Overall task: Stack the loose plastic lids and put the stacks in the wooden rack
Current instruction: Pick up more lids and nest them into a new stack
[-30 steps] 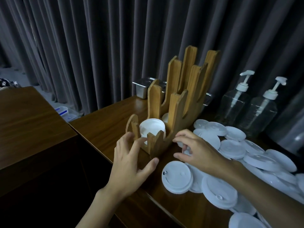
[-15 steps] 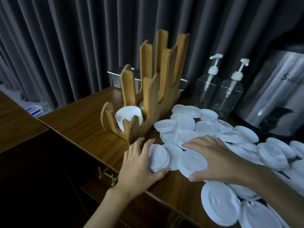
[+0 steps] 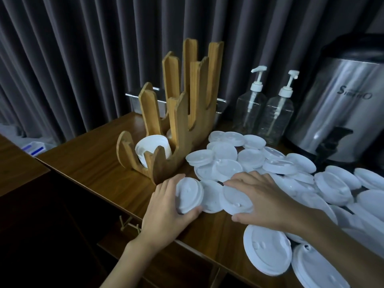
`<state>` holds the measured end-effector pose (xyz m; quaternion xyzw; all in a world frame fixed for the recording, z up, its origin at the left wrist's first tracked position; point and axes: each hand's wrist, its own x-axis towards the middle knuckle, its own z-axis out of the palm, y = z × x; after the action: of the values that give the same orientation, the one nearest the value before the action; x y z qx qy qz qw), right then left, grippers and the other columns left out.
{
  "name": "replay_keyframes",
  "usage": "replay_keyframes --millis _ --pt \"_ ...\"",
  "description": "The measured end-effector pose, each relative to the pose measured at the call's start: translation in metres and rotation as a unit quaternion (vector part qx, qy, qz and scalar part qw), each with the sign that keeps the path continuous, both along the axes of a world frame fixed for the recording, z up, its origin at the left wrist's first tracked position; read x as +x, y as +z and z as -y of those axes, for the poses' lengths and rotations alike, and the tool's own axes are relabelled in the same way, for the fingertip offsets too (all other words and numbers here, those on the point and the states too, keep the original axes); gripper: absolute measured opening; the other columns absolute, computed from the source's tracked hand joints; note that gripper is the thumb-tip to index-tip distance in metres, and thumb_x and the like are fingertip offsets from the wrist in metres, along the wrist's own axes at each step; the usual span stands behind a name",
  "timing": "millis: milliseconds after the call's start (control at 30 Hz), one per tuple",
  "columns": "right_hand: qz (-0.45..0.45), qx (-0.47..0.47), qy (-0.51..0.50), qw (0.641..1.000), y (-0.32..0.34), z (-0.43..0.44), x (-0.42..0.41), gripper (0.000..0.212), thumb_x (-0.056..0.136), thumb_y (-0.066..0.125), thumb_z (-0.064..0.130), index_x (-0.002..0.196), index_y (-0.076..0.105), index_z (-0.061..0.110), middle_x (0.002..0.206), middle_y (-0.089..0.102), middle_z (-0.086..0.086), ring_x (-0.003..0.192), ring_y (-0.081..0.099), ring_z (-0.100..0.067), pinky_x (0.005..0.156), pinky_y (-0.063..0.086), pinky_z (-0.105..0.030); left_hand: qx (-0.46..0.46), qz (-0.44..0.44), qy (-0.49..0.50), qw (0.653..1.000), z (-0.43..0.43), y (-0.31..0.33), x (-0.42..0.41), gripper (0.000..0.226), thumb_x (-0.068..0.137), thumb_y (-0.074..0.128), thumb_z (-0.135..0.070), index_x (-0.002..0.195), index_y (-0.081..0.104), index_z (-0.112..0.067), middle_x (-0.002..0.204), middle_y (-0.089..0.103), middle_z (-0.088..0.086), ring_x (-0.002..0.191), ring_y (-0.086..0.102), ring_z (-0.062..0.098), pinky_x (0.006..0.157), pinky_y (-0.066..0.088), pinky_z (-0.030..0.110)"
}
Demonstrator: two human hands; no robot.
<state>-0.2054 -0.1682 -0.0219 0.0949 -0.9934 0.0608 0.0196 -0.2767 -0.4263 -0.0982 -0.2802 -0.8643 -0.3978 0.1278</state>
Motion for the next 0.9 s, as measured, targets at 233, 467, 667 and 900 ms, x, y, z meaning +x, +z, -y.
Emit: replay_keyframes --millis 233,467,667,900 --pt "0.001 -0.037 -0.027 0.999 -0.004 0.003 -0.007 0.078 0.077 0.068 0.062 0.144 0.032 0.049 0.143 0.03 0.024 0.111 0.034 0.0 0.094 0.023 -0.023 0.108 0.087 -0.057 0.989 -0.006 0.013 0.003 0.072 0.074 0.074 -0.065 0.133 0.033 -0.051 0.129 0.044 -0.03 0.126 0.044 -0.004 0.094 0.055 0.024" --pt "-0.02 -0.165 -0.029 0.986 0.004 0.0 -0.003 0.074 0.07 0.068 0.059 0.135 0.033 0.066 0.137 0.031 0.045 0.13 0.028 0.013 0.106 0.03 -0.017 0.144 0.093 -0.065 0.983 -0.014 0.013 0.005 0.084 0.077 0.086 -0.044 0.139 0.029 -0.053 0.137 0.037 -0.038 0.131 0.036 -0.015 0.1 0.044 0.014" --pt "-0.097 -0.401 -0.07 0.908 0.013 0.027 -0.009 0.07 0.07 0.072 0.057 0.132 0.038 0.065 0.136 0.045 0.033 0.125 0.047 0.006 0.087 0.049 -0.013 0.152 0.094 -0.061 0.982 -0.014 0.015 0.009 0.089 0.07 0.081 -0.062 0.143 0.031 -0.053 0.141 0.033 -0.02 0.136 0.034 -0.002 0.111 0.045 0.03" --pt "-0.086 -0.58 -0.114 0.802 0.002 0.068 -0.02 0.055 0.073 0.076 0.05 0.121 0.052 0.056 0.137 0.052 0.012 0.121 0.056 -0.01 0.084 0.06 -0.027 0.215 0.108 -0.071 0.968 -0.009 0.014 0.013 0.081 0.072 0.086 -0.052 0.134 0.036 -0.047 0.139 0.04 -0.012 0.134 0.046 0.007 0.097 0.049 0.012"
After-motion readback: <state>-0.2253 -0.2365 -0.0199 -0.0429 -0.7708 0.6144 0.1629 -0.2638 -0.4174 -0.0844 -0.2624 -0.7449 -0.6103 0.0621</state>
